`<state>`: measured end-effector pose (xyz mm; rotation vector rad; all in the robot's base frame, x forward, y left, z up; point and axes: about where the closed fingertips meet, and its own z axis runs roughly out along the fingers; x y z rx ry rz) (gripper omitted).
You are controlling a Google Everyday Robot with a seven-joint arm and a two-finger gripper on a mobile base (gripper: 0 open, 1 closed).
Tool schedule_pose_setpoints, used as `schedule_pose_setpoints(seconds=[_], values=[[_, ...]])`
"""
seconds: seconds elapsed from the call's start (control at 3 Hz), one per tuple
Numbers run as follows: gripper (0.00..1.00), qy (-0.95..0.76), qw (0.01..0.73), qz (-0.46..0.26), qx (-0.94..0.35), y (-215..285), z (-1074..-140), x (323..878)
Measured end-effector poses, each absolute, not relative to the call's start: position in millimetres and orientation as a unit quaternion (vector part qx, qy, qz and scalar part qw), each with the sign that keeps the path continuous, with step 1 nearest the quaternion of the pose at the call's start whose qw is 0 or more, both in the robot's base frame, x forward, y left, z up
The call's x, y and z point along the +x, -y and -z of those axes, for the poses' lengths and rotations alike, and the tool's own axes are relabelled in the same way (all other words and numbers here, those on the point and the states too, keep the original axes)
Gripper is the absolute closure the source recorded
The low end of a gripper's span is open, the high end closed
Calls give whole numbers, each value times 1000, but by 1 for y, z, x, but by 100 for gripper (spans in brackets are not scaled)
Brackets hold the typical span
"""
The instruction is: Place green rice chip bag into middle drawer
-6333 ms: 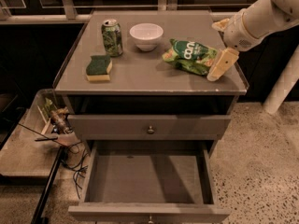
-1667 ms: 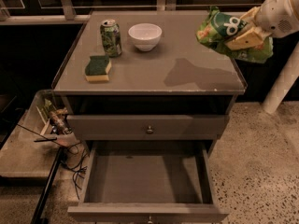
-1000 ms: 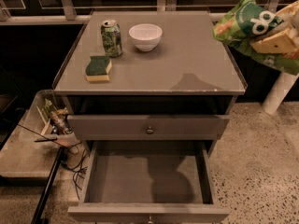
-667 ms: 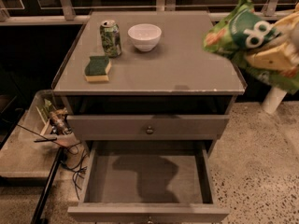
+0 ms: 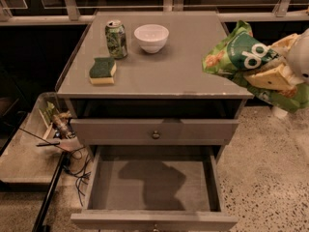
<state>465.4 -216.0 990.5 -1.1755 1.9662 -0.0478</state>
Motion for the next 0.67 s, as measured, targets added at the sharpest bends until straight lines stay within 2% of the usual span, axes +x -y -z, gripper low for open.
schedule_pose_setpoints(seconds=[0.67], values=[[100,-806,358,-48,-469,195,-866,457]])
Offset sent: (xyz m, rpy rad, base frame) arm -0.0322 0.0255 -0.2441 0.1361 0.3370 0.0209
